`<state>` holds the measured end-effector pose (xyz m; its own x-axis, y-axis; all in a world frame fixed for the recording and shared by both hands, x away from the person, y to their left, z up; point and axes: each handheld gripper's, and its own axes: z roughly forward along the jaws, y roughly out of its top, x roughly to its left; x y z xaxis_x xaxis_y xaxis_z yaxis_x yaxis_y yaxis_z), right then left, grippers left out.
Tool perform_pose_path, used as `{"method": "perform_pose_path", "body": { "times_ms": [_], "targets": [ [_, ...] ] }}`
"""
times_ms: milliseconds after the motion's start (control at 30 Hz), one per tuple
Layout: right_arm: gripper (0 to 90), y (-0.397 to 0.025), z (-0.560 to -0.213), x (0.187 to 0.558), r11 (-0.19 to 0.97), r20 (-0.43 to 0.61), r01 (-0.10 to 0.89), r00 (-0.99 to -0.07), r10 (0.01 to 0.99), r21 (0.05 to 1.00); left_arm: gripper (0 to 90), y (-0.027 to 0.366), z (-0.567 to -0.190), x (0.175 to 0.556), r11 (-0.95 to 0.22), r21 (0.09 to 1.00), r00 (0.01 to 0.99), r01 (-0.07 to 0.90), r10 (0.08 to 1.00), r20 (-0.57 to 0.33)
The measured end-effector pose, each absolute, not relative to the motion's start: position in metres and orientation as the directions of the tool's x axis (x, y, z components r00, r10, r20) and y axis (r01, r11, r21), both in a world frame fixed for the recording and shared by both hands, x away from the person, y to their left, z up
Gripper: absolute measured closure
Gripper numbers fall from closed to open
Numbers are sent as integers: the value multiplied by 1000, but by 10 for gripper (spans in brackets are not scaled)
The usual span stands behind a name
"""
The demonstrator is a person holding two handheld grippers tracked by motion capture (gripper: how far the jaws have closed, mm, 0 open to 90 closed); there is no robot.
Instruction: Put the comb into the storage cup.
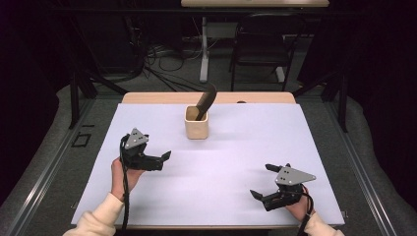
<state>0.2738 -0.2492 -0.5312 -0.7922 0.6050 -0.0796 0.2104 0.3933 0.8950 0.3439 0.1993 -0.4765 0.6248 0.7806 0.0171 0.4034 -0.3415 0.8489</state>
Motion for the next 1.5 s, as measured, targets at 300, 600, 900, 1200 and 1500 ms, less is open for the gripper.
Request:
{"method": "perform_pose_path", "body": {
  "times_ms": [300,600,900,1200,1500],
  "targets": [
    [2,-250,-531,274,393,-78,212,-793,604,895,2,203,-481,330,-350,854,633,385,773,31],
    [2,-249,-532,274,392,-71,218,-794,604,894,2,211,-486,315,-338,856,619,391,785,27],
    [1,-249,-532,275,391,-68,220,-794,604,893,2,213,-492,300,-336,859,617,385,786,31],
    [1,-249,-533,275,393,-67,222,-797,601,893,0,219,-498,290,-324,860,606,393,795,23],
    [1,-249,-532,275,392,-66,222,-796,601,893,0,227,-513,276,-319,860,581,398,813,32]
  ]
}}
